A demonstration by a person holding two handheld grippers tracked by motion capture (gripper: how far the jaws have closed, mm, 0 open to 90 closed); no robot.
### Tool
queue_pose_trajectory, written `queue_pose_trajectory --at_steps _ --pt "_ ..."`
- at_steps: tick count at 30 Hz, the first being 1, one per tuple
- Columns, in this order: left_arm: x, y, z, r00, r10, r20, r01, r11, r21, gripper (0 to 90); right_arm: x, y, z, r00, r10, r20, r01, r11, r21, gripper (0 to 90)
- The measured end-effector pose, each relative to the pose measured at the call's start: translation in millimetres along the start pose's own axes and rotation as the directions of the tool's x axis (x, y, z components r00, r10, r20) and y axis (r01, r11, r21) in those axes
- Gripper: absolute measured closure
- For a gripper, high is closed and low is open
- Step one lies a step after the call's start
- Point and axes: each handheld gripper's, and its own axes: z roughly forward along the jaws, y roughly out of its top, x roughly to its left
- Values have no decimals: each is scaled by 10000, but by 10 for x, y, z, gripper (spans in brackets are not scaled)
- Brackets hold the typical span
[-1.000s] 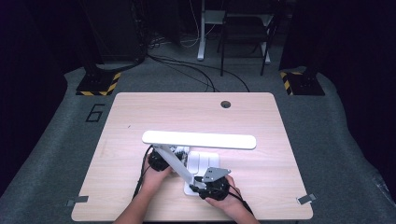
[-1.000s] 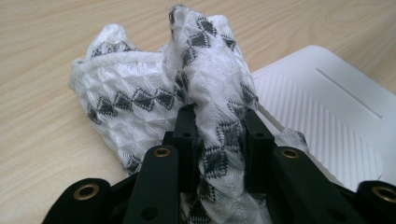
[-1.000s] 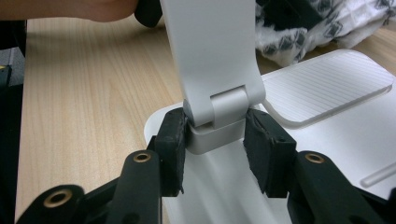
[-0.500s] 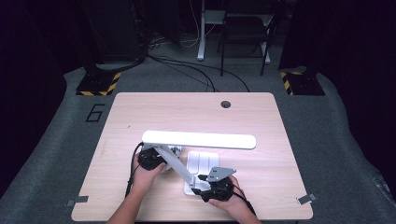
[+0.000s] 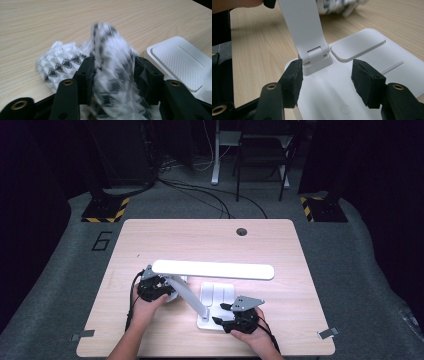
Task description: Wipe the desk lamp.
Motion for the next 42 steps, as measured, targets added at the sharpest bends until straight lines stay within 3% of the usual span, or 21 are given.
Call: queue_pose_trajectory --at_steps 3,6,10,21,24,29,33,36,40,42 --pt "1 -4 -36 9999 -70 107 70 10000 -17 445 -7 -5 -9 10000 -36 36 36 10000 13 423" --pt "9 -5 -73 9997 245 36 -245 9997 32 418 -16 -6 -24 10000 7 46 -7 10000 41 423" --pt "-4 3 -150 9993 373 -5 -373 9993 -63 409 -27 4 -44 9999 49 127 -49 10000 -50 423" --pt "-175 54 -504 9963 790 343 -774 9960 -453 387 -93 31 -210 9988 204 438 -193 9995 -267 418" --pt "-223 19 -591 9940 1050 308 -1042 9942 -272 365 -135 19 -281 9976 422 556 -399 9984 -410 418" --pt "-307 -93 -730 9949 825 574 -796 9955 -519 363 -192 -2 -402 9949 648 773 -607 9967 -537 418" --pt "-372 -234 -748 9915 1069 743 -1035 9934 -486 365 -227 -36 -493 9919 691 1069 -633 9964 -563 418" --pt "-360 -309 -758 9872 1284 948 -1247 9912 -449 373 -242 -89 -558 9889 779 1268 -719 9961 -512 419" --pt "-321 -411 -769 9889 1069 1029 -1010 9930 -611 390 -274 -152 -662 9859 783 1478 -705 9959 -568 419" --pt "-299 -438 -780 9898 1061 952 -1011 9933 -563 402 -296 -180 -712 9804 892 1756 -785 9947 -668 418"
